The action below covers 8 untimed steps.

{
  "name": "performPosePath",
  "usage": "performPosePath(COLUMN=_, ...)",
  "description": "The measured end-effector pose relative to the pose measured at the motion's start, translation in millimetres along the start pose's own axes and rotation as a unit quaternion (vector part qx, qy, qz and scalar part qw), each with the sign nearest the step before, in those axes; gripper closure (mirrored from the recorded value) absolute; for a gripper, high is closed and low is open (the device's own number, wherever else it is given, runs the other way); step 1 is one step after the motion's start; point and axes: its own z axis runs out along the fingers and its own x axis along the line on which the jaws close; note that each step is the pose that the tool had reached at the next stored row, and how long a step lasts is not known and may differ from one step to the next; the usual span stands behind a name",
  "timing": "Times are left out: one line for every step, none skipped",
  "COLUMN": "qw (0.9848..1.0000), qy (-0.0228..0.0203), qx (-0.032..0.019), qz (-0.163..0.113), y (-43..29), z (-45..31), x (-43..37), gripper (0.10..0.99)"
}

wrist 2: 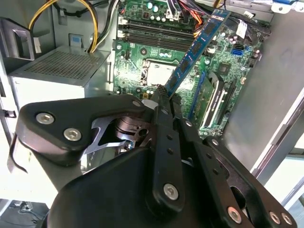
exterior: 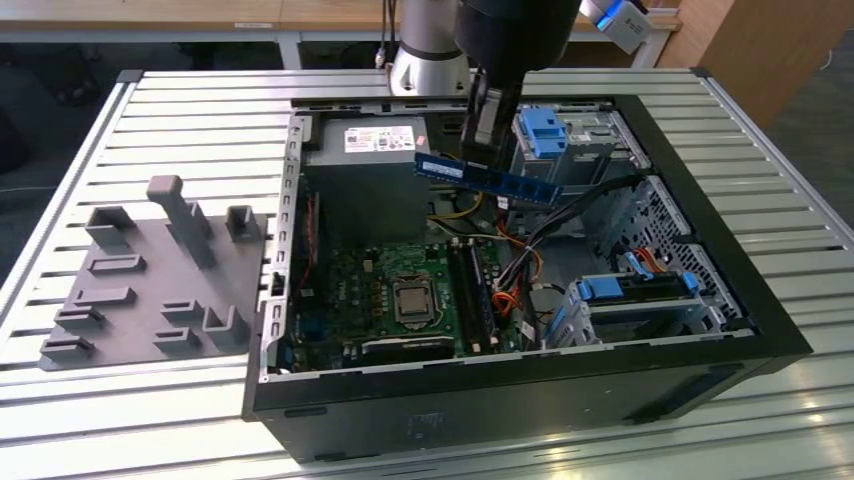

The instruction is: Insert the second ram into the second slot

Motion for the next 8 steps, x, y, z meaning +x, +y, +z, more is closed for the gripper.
performPosePath(qw=1.0000, qy=0.0000, qx=0.0000, qz=0.002, y=0.0, z=0.0, x=0.0, gripper=0.949)
performPosePath(qw=1.0000, qy=-0.0001, qx=0.0000, qz=0.004, y=0.0, z=0.0, x=0.0, gripper=0.949)
performPosePath(qw=1.0000, qy=-0.0002, qx=0.0001, qz=0.005, y=0.0, z=0.0, x=0.0, gripper=0.949)
performPosePath(qw=1.0000, qy=-0.0003, qx=0.0001, qz=0.007, y=0.0, z=0.0, x=0.0, gripper=0.949)
performPosePath(qw=1.0000, qy=-0.0003, qx=0.0001, qz=0.009, y=0.0, z=0.0, x=0.0, gripper=0.949)
performPosePath(qw=0.9999, qy=-0.0004, qx=0.0001, qz=0.011, y=0.0, z=0.0, x=0.0, gripper=0.949)
performPosePath(qw=0.9999, qy=-0.0005, qx=0.0001, qz=0.013, y=0.0, z=0.0, x=0.0, gripper=0.949)
performPosePath(qw=0.9999, qy=-0.0005, qx=0.0002, qz=0.014, y=0.0, z=0.0, x=0.0, gripper=0.949)
